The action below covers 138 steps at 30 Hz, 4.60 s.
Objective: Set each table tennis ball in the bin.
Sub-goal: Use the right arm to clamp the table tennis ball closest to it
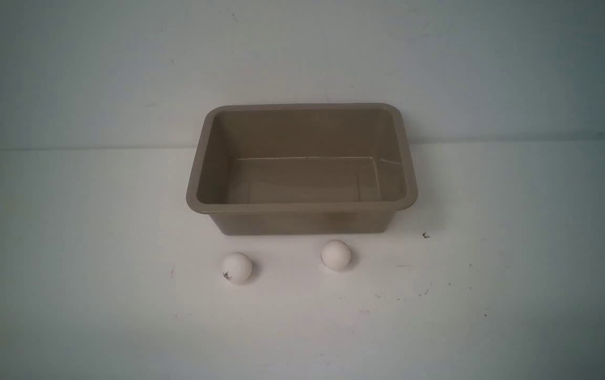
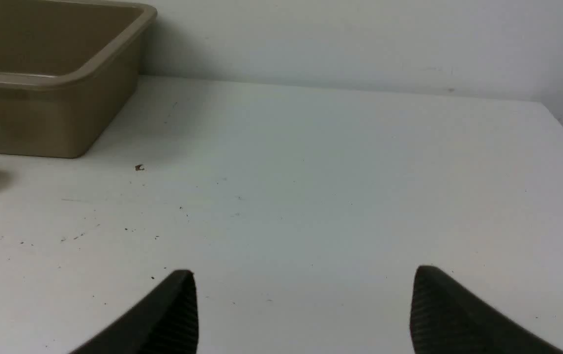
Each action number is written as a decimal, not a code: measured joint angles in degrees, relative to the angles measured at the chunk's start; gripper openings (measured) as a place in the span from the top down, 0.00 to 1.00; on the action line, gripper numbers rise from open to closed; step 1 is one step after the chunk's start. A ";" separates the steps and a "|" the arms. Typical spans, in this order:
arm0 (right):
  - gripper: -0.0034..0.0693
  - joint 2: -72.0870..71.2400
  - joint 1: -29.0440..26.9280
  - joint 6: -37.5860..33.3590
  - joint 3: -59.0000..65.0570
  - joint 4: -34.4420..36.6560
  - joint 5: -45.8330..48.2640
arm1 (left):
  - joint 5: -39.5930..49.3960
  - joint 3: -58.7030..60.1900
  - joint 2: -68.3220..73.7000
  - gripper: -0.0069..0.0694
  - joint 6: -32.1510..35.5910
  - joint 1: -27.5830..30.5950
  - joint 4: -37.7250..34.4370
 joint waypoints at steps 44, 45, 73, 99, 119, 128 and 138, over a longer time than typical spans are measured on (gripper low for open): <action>0.23 0.00 0.00 -0.88 0.21 0.00 -1.79 | 0.00 0.00 0.00 0.82 0.00 0.00 0.00; 0.23 0.00 0.00 -0.88 0.30 0.00 -2.57 | 0.00 0.00 0.00 0.82 0.00 0.00 0.00; 0.23 0.00 0.00 -0.59 -27.96 14.94 16.60 | 0.00 0.00 0.00 0.82 0.00 0.00 0.00; 0.23 0.00 0.00 -0.55 -27.96 21.72 16.90 | -3.24 0.29 0.00 0.82 -3.89 0.00 -8.00; 0.23 0.00 0.00 -12.50 -27.96 28.77 21.12 | -21.42 0.29 0.00 0.82 -5.56 0.00 -40.25; 0.23 0.00 0.00 -15.31 -27.96 28.88 20.76 | -19.11 0.29 0.00 0.82 -5.54 0.00 -44.45; 0.23 0.00 0.00 -15.81 -27.96 28.83 20.76 | -18.13 0.29 0.00 0.82 -5.42 0.00 -45.14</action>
